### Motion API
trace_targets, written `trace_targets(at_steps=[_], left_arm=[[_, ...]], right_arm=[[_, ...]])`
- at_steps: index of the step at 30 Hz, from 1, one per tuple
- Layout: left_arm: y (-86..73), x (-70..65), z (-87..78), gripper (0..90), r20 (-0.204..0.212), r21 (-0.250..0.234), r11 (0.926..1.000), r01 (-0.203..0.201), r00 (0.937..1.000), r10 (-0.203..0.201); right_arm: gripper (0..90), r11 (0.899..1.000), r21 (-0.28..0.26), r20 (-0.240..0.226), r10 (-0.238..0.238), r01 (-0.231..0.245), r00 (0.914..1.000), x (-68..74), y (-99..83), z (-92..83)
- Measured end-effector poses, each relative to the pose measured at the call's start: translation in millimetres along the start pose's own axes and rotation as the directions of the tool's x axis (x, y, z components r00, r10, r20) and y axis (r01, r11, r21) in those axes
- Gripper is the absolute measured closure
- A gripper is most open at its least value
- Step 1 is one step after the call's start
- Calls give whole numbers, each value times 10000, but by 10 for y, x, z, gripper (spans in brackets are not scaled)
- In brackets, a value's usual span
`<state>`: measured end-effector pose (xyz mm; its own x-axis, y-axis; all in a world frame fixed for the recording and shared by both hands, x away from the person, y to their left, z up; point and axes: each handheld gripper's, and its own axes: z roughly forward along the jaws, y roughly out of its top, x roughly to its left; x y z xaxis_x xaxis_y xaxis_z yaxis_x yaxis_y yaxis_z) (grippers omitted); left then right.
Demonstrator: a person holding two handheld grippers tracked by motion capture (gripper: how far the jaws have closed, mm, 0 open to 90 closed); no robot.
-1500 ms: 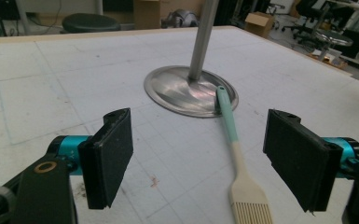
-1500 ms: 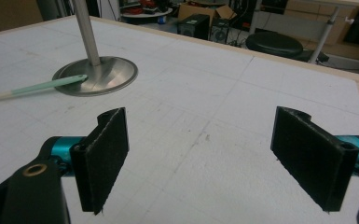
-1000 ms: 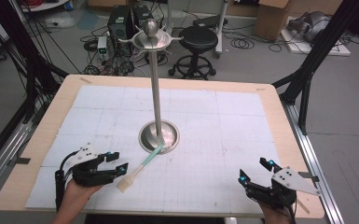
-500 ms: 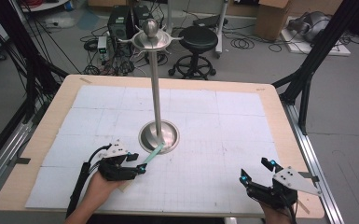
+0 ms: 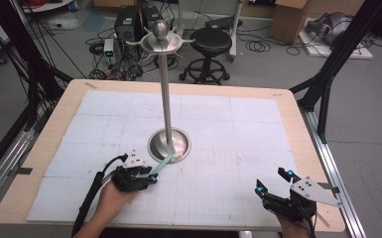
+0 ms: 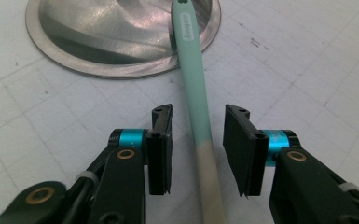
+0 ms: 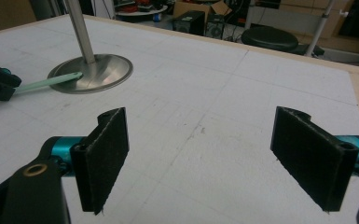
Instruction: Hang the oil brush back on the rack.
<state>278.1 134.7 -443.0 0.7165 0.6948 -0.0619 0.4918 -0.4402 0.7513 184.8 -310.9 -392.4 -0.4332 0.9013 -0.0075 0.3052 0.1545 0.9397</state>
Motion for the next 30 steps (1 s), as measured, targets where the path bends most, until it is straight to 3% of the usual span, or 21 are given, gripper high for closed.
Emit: trace_targets(at_steps=[5, 13, 20, 27, 30], left_arm=[[0, -18, 1, 710, -229, 64, 9997, -238, 9995, 239], [8, -14, 1, 788, -78, 138, 9999, 40, 10000, -39], [12, -13, 2, 806, -108, 159, 9996, 215, 9997, -214], [8, -26, -11, 809, -215, 104, 9999, 9, 9998, -7], [14, -18, -53, 810, -246, -148, 9999, 75, 9997, -79]], right_arm=[[183, 10000, -13, 28, 37, -37, 10000, 1, 2, 2], [183, 10000, -18, 34, 45, -45, 10000, -5, 1, 0], [183, 10000, 44, -66, -45, 45, 10000, 11, 6, 15], [185, 9998, 98, -45, -153, 153, 9999, 17, 10, 16], [185, 9999, 78, -33, -135, 135, 9999, 15, 7, 16]])
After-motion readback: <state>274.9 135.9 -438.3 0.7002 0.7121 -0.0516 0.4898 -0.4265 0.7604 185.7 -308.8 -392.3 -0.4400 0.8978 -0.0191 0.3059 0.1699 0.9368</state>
